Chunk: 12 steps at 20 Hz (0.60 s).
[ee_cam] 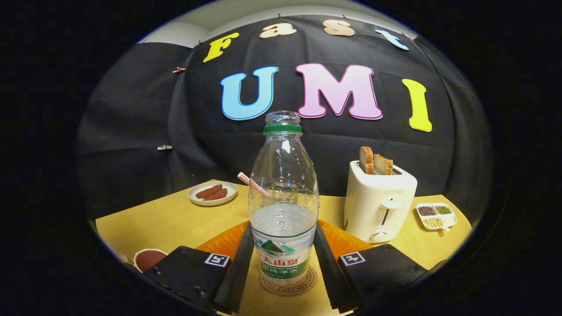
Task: Take the bottle from table, then pour the juice into the cup, finally place the bottle on the coaster
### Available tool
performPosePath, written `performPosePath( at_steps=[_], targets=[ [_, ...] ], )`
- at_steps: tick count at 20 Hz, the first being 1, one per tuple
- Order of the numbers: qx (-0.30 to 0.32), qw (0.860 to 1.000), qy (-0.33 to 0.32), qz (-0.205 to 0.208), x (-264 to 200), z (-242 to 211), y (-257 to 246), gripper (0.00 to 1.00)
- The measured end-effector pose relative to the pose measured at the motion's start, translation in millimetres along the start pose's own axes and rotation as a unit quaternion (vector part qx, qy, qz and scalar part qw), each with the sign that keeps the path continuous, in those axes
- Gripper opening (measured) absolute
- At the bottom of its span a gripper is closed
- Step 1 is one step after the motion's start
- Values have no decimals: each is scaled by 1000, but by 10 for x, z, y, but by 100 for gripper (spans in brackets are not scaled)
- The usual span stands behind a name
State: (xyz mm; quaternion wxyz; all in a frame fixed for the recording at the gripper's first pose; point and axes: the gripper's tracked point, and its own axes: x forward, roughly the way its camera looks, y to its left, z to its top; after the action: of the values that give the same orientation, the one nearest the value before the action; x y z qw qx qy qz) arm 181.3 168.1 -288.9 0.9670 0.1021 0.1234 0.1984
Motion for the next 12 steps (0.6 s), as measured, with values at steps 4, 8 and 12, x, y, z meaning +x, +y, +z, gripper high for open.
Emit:
performPosePath(
  at_steps=[4,8,12],
  targets=[
    [-8,1000,3,-7,20,-104,-41,76],
    [-7,1000,11,-9,13,-198,-48,78],
    [-1,1000,16,-9,-3,-229,-39,81]
  ],
)
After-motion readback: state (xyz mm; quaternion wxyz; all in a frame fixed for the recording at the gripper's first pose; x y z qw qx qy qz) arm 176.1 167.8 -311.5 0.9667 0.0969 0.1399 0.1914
